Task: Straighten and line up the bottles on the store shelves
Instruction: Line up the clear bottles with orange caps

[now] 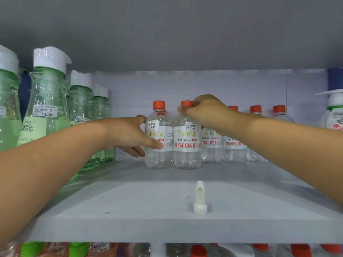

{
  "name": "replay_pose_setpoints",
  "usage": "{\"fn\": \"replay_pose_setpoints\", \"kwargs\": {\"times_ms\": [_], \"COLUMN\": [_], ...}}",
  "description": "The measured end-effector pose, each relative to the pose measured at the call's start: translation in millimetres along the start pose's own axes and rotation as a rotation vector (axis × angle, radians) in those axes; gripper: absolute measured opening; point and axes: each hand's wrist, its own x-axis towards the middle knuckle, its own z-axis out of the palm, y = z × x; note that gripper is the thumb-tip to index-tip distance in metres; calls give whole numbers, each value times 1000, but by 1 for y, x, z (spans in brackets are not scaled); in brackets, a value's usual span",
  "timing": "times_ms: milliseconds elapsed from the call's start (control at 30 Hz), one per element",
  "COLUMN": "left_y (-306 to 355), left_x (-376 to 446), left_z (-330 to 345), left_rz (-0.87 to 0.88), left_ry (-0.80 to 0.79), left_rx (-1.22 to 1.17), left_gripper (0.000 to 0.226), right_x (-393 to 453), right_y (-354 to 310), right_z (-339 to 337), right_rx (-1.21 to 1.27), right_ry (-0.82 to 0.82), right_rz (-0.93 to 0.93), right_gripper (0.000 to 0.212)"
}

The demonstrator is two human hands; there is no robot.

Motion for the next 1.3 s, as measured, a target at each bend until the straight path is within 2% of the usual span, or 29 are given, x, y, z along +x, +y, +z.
{"fn": "replay_pose_setpoints", "kwargs": {"times_ms": [67,133,233,300,367,400,467,633,800,900,1067,1300], "left_y": [0,0,0,0,-1,-2,-2,-2,-2,0,4,15], "left_x": [-1,-1,-1,-2,-2,-2,-2,-3,-3,-5,-11,-24], "left_z": [1,2,2,2,3,3,4,5,6,8,16,14], "left_rz": [-8,-15,-37,-52,-59,-61,-64,-76,-54,-58,-62,-85], "left_ry": [2,9,8,-5,-13,-13,-20,-15,-27,-14,12,-32], "left_rx": [0,-9,-20,-36,-66,-86,-110,-126,-149,-136,-116,-147], "left_gripper": [83,79,69,66,67,67,66,69,73,67,41,24], "right_x": [-2,-8,-19,-24,-24,-23,-23,-27,-32,-32,-34,-39], "right_y": [-1,1,7,13,18,18,17,17,14,16,24,26], "right_z": [1,-3,-13,-13,-9,-6,-4,-4,-5,-5,-4,1], "right_rx": [-29,-4,54,119,138,140,146,106,81,85,134,181], "right_ry": [11,-46,-296,-384,-365,-352,-343,-305,-288,-291,-374,-380], "right_rz": [-25,-9,79,106,103,97,94,95,99,96,123,142], "right_gripper": [47,51,40,35,52,53,47,55,47,45,25,38]}}
